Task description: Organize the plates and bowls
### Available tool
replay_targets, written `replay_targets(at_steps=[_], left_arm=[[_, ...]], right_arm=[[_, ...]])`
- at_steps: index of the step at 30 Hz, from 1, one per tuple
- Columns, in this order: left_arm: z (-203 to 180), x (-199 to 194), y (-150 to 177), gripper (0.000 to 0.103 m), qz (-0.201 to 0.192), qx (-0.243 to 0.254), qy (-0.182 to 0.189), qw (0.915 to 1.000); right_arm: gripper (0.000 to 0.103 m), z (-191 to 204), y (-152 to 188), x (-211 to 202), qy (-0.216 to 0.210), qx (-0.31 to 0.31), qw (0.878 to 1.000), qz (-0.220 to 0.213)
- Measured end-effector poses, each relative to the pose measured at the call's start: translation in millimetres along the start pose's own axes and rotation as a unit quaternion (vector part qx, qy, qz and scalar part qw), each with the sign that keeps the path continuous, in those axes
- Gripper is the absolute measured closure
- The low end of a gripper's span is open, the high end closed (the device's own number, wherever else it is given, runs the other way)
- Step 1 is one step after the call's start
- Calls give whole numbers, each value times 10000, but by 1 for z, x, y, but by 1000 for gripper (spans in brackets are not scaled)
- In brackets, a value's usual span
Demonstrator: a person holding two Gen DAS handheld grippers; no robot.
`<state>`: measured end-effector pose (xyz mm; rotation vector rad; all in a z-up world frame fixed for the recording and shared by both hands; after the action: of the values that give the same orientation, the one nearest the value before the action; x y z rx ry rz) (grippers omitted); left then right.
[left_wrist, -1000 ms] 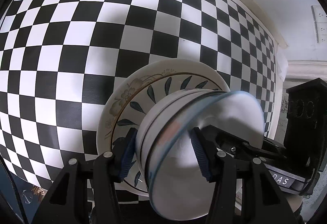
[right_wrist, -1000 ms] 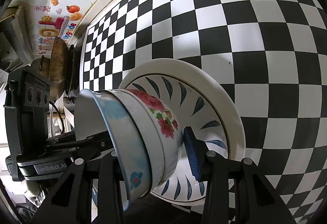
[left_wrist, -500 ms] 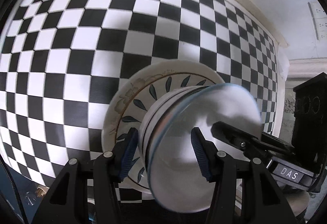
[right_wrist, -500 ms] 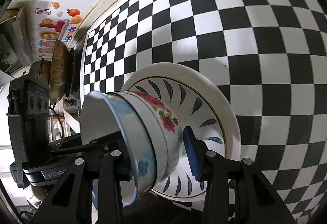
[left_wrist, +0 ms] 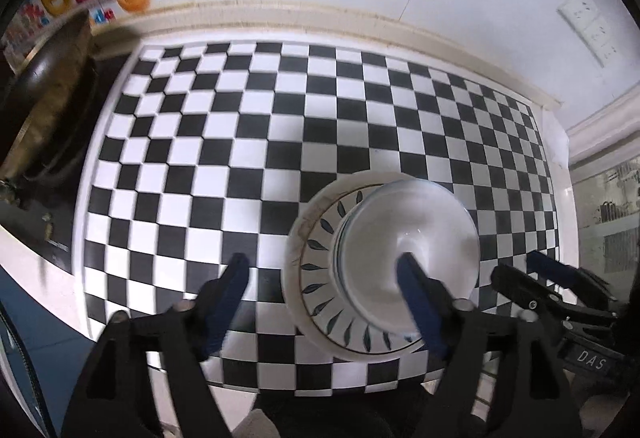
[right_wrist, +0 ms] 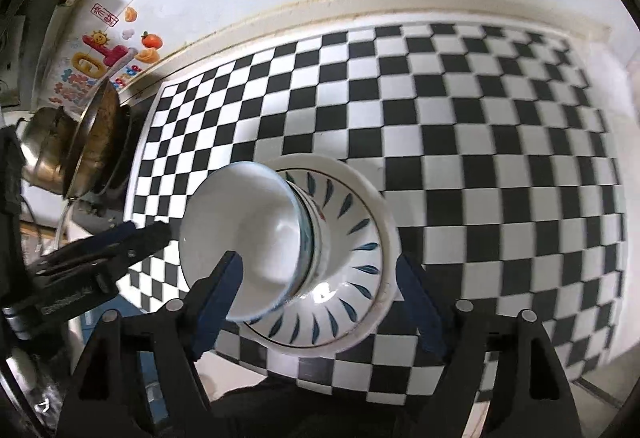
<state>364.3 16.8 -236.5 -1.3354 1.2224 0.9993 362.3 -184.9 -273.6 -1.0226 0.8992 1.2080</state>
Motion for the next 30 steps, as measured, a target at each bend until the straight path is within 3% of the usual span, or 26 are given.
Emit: replay_targets(at_steps=[7, 15, 22, 30], left_arm=[[-6, -34, 19, 6, -481, 190, -178, 9985], [-22, -93, 58, 5, -1145, 212, -245, 9929], [-39, -160, 123, 5, -1803, 179, -499, 9822], [-57, -206, 200, 5, -2135, 110, -554, 9753]], right_arm=[[17, 19, 25, -46, 610, 1, 9956, -711], [14, 35, 60, -108, 756, -185, 9865, -1440], [12, 51, 129, -176, 769, -500, 9744, -2055], [11, 61, 224, -237, 738, -694, 9643, -2449]])
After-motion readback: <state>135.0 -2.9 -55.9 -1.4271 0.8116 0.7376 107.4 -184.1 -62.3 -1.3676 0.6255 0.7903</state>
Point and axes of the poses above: each gripper's, at about its wrist camera, not at the fingertips, and x roughly the way its jaws point, z to its left, y to its underside, the point moved 3 cm from there along x, roughly the way its jaws point, and after that the axes turned 7 degrees about z, right-handed, at the moved point
